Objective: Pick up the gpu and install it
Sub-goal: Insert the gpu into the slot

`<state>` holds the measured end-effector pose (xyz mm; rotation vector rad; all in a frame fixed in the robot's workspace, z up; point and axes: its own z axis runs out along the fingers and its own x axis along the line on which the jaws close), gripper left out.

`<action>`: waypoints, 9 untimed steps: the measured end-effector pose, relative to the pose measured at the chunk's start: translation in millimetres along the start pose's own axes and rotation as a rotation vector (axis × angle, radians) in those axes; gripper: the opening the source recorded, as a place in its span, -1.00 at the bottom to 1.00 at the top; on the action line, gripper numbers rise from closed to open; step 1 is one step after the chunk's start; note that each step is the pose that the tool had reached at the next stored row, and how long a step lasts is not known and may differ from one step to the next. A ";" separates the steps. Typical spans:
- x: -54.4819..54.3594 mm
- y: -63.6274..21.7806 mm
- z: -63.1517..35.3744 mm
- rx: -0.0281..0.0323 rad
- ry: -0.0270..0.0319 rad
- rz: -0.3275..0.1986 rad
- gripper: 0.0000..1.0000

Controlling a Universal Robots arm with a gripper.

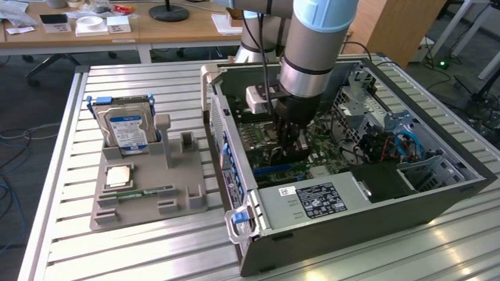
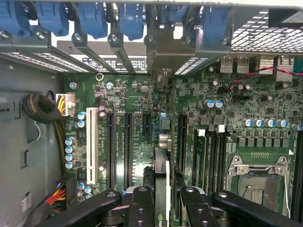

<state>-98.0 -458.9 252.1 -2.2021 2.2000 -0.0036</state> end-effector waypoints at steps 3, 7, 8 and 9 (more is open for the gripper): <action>0.0 1.1 0.3 0.0003 -0.0001 0.000 -0.48; 0.1 2.6 1.6 0.0008 0.0001 0.000 -0.48; 0.0 2.9 2.1 0.0010 -0.0001 0.000 -0.48; 0.1 3.3 2.5 0.0011 0.0002 0.000 -0.48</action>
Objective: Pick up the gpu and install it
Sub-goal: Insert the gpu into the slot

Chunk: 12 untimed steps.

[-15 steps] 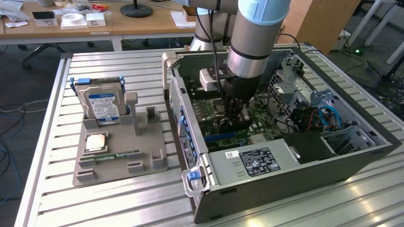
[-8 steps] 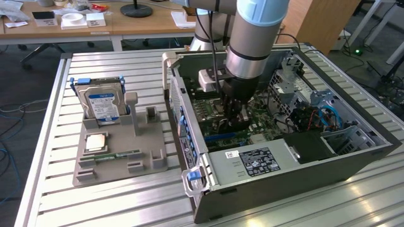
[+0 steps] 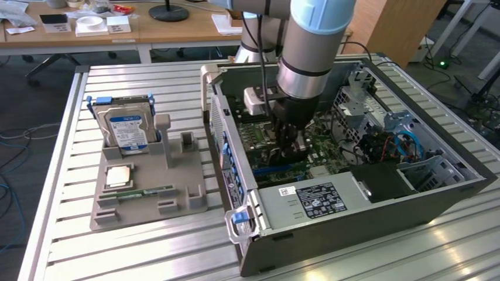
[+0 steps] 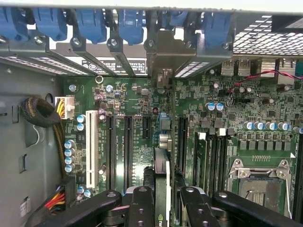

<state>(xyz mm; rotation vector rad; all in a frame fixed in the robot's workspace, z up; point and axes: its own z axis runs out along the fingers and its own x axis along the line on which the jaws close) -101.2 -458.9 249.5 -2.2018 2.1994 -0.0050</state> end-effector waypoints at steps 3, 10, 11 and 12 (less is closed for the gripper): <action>0.0 0.7 1.6 0.0007 -0.0003 0.000 -0.48; 0.0 1.0 3.5 0.0009 0.0000 0.000 -0.48; 0.0 1.0 3.5 0.0010 -0.0001 0.000 -0.48; 0.0 1.0 3.6 0.0010 -0.0002 0.000 -0.48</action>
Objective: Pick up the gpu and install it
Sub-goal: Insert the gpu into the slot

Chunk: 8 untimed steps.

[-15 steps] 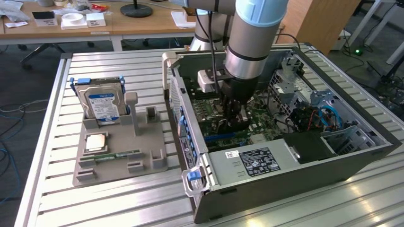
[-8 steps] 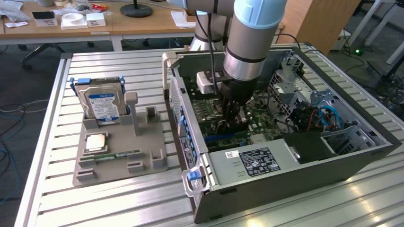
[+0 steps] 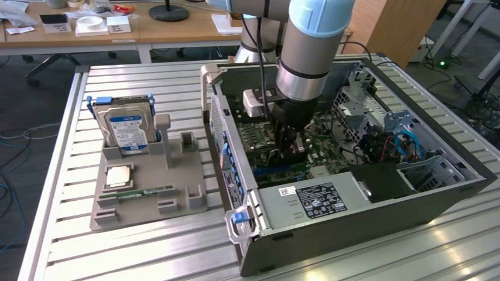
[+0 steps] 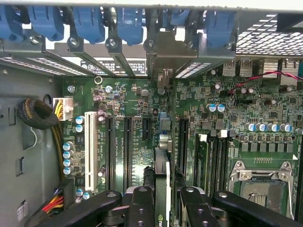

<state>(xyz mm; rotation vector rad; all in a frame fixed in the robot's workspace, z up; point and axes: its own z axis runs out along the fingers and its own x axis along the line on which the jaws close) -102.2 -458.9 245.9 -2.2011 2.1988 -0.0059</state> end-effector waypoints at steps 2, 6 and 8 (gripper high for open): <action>0.0 0.0 0.0 0.0000 0.0001 0.000 -0.48; 0.0 0.0 -0.5 0.0001 -0.0001 0.000 -0.48; -0.1 -0.1 -2.1 0.0002 0.0003 0.000 -0.48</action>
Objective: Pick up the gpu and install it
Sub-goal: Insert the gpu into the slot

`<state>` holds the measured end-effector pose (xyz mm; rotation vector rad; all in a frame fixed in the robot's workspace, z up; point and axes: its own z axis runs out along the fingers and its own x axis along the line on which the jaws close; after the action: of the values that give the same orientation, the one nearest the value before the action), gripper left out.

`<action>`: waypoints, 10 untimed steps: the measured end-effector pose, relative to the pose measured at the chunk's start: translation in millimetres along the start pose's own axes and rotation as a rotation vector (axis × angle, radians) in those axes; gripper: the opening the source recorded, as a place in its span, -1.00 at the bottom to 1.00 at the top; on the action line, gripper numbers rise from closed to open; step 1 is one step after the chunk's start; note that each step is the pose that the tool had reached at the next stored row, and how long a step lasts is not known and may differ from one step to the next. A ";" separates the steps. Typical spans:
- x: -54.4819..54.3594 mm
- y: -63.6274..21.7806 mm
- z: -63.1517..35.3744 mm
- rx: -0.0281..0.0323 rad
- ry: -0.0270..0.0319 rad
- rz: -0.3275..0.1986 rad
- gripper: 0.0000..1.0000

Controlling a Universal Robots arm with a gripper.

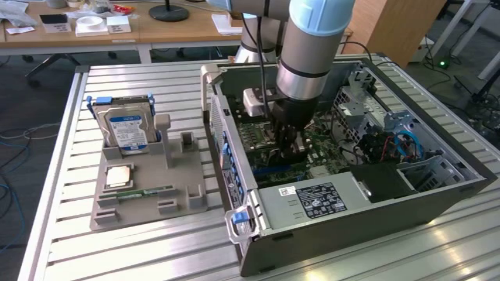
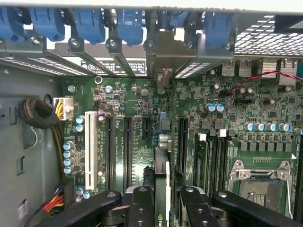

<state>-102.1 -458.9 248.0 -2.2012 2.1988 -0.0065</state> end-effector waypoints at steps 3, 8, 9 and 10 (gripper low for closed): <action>0.0 0.0 -1.1 -0.0001 0.0000 0.000 -0.48; -0.4 0.1 -1.0 0.0146 0.0005 -0.003 -0.48; -0.4 0.0 -1.0 0.0160 0.0004 -0.004 -0.48; -0.4 -0.1 -1.0 0.0168 0.0003 -0.005 -0.48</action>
<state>-102.0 -458.5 249.0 -2.1981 2.1853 -0.0253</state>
